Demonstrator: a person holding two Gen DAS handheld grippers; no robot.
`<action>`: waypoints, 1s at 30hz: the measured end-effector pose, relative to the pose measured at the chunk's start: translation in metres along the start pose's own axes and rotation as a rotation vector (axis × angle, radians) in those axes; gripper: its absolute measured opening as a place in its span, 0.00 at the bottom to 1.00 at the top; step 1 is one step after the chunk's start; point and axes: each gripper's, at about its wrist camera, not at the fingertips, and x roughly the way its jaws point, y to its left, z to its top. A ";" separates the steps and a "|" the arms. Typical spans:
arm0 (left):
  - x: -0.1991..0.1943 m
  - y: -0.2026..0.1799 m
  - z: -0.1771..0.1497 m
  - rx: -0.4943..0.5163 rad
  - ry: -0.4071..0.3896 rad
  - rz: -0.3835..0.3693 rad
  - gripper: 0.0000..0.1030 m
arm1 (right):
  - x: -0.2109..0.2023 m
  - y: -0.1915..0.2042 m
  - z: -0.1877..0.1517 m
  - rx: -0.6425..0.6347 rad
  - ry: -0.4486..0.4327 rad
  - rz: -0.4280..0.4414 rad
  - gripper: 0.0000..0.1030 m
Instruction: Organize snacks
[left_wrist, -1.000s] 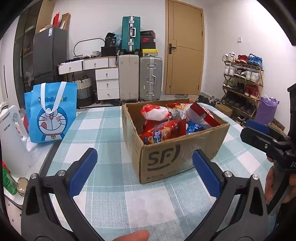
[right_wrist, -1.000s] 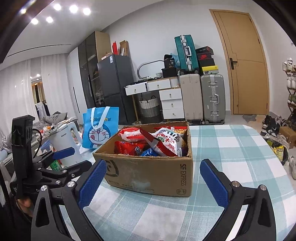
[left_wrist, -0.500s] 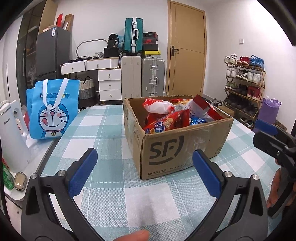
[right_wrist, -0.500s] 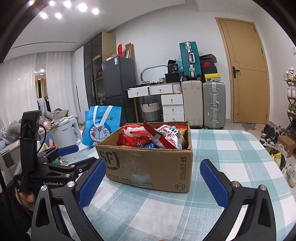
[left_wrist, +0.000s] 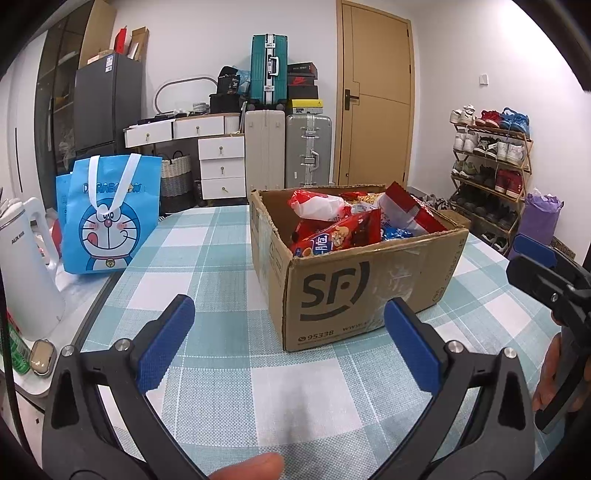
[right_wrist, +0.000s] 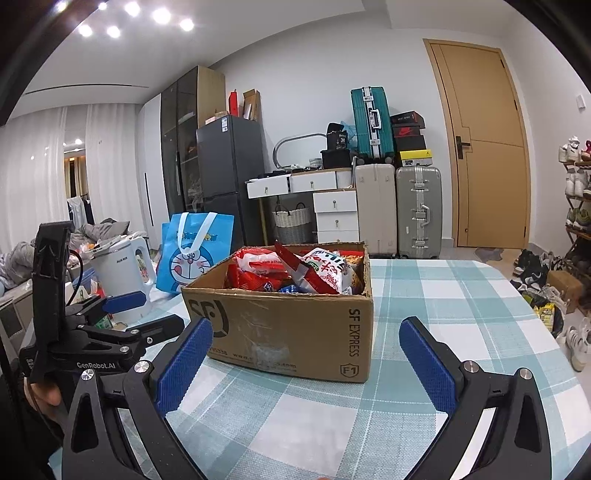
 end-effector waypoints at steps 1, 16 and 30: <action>0.000 0.000 0.000 -0.003 0.001 0.001 0.99 | 0.000 0.003 0.000 -0.014 -0.002 -0.004 1.00; 0.001 0.005 0.001 -0.012 0.000 0.004 0.99 | 0.001 0.013 -0.001 -0.043 -0.003 -0.007 1.00; 0.001 0.004 0.001 -0.013 0.001 0.004 0.99 | 0.001 0.012 -0.001 -0.042 -0.003 -0.007 1.00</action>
